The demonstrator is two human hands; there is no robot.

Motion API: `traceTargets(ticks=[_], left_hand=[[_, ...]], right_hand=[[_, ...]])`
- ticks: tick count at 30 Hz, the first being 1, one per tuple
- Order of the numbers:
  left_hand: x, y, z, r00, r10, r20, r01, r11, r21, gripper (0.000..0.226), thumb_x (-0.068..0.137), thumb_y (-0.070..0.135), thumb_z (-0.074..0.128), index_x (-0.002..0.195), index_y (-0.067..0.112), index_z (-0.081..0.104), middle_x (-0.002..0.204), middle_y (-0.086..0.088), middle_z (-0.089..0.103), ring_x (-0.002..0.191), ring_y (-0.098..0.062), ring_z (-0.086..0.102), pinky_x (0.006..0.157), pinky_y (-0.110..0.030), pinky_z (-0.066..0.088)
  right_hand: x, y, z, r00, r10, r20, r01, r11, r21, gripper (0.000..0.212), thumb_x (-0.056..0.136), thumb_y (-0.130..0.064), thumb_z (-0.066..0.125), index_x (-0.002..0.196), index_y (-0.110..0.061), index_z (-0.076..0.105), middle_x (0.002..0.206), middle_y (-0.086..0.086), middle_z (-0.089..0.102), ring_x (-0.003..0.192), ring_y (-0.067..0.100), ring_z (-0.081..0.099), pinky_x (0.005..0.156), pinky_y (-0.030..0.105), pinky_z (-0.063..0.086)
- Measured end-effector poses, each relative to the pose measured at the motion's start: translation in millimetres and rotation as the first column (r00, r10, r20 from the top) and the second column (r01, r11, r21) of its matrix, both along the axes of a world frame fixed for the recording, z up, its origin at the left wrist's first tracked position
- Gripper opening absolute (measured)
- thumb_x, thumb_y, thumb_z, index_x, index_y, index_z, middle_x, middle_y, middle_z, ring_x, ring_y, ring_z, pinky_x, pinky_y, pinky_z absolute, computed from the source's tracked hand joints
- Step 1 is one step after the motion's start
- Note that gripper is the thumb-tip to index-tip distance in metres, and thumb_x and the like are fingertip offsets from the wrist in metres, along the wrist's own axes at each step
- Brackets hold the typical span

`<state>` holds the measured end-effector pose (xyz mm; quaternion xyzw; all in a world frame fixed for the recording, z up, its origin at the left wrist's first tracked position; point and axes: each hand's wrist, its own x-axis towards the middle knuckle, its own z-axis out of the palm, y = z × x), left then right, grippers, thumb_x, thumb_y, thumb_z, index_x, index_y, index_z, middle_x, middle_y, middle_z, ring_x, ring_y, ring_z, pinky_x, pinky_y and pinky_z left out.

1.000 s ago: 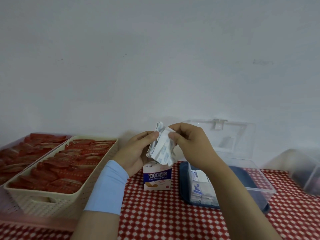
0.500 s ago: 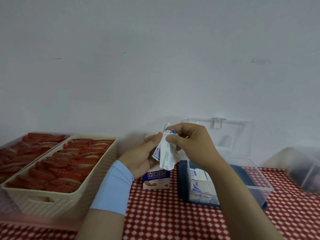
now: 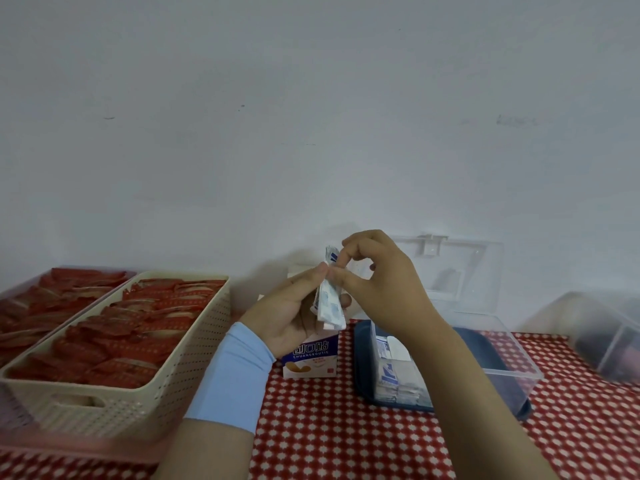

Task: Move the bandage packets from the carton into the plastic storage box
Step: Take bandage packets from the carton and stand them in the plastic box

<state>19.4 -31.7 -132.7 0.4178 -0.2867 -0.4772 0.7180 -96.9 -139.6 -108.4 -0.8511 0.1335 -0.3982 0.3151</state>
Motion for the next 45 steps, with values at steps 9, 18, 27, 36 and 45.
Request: traceTargets(ticks=[9,18,27,36,45], left_hand=[[-14,-13,5,0.995,0.019,-0.100,-0.021,1.000,-0.015,0.035,0.092,0.044,0.057,0.094,0.013,0.075,0.077,-0.005,0.068,0.068,-0.015,0.066,0.063,-0.029,0.057],[-56,-31,5,0.986,-0.094,-0.139,0.094,0.996,-0.010,0.023,0.103,0.013,0.045,0.101,0.016,0.068,0.092,-0.001,0.066,0.070,0.001,0.068,0.057,-0.013,0.052],[-80,-41,-2,0.993,-0.115,-0.010,0.115,0.992,-0.057,0.042,0.089,0.032,0.064,0.121,0.007,0.057,0.104,-0.008,0.059,0.086,-0.014,0.060,0.065,-0.024,0.052],[-88,-24,5,0.976,-0.209,-0.053,0.208,0.978,-0.032,0.041,0.084,0.025,0.059,0.122,0.008,0.060,0.106,-0.013,0.073,0.069,-0.016,0.067,0.053,-0.022,0.057],[-99,-6,7,0.953,-0.300,-0.045,0.302,0.953,0.040,0.044,0.093,0.024,0.059,0.132,0.008,0.048,0.096,-0.011,0.070,0.069,-0.013,0.062,0.054,-0.018,0.054]], right_hand=[[-32,1,13,0.964,0.081,-0.251,-0.139,0.964,-0.225,0.046,0.052,-0.053,0.087,0.083,-0.033,0.060,0.133,-0.021,0.045,0.129,-0.002,0.037,0.109,0.031,0.034],[-66,-13,14,0.954,0.067,-0.291,-0.108,0.986,-0.125,0.047,0.053,-0.057,0.086,0.071,-0.028,0.054,0.136,-0.016,0.050,0.126,-0.004,0.046,0.092,0.026,0.046],[-90,-20,13,0.969,0.075,-0.234,-0.103,0.989,-0.111,0.046,0.058,-0.043,0.091,0.071,-0.018,0.055,0.121,-0.014,0.057,0.104,-0.010,0.057,0.080,0.028,0.056],[-103,-43,31,0.947,0.229,-0.223,-0.154,0.939,0.308,0.017,0.094,-0.016,0.067,0.109,-0.012,0.073,0.095,0.007,0.076,0.086,0.017,0.073,0.091,0.033,0.057],[-115,-40,42,0.945,0.215,-0.244,-0.138,0.944,0.300,0.009,0.091,-0.014,0.071,0.093,-0.006,0.074,0.088,0.010,0.076,0.079,0.021,0.070,0.091,0.049,0.057]])
